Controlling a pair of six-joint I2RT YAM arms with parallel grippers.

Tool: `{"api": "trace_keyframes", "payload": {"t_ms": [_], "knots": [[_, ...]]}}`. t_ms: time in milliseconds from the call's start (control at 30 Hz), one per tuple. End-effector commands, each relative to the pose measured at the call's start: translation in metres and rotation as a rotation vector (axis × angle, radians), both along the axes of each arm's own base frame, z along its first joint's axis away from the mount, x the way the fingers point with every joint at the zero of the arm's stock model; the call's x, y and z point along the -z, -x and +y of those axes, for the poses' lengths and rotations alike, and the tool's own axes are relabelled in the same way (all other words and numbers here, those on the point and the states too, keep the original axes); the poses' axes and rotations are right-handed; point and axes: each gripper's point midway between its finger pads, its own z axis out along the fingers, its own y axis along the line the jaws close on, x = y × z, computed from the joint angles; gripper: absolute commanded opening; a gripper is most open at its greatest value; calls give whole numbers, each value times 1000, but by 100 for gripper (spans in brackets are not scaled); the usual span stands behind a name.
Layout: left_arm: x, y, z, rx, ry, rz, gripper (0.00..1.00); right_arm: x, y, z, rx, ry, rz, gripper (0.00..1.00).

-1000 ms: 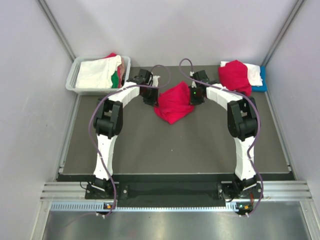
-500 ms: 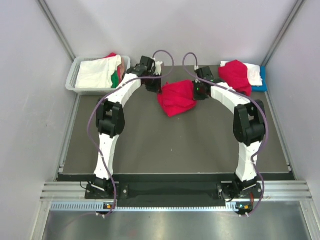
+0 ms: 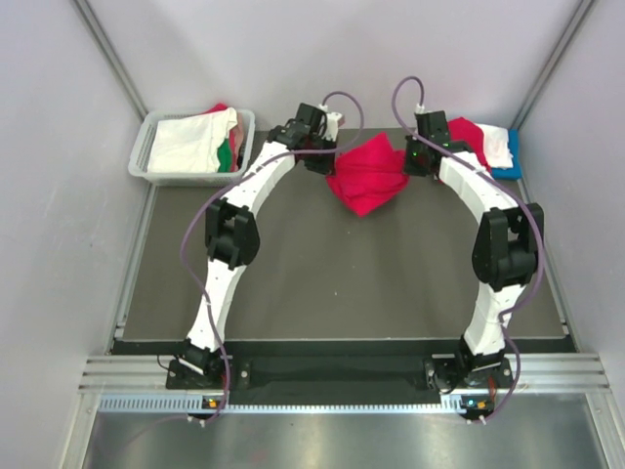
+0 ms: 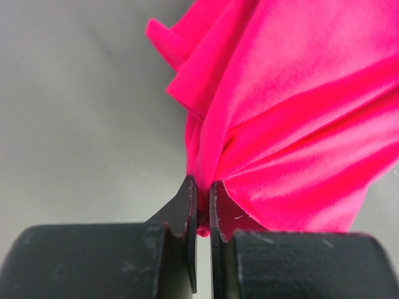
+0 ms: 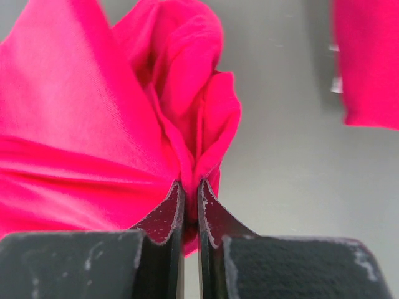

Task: Fold and stack the t-shirts
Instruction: Neatly place the folded tshirt to the corner

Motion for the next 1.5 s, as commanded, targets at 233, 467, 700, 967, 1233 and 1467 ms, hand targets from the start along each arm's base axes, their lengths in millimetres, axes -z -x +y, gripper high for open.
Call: {"api": "trace_keyframes", "payload": {"t_ms": [233,467,700,967,1233,1467], "knots": [[-5,3,10,-41,-41,-33,1,-58,-10,-79,156,-2,-126,0],[-35,5,43,-95,18,-60,79,-64,-22,-71,112,-15,-122,0],[-36,14,98,-168,106,-20,98,-71,-36,-54,53,-34,-123,0],[-15,45,119,-162,106,30,98,-84,-59,-42,20,-10,-126,0],[13,69,134,-149,67,119,98,-102,-69,-39,14,-10,-163,0],[18,78,138,-147,81,141,98,-148,-76,-85,115,22,-287,0]]}}
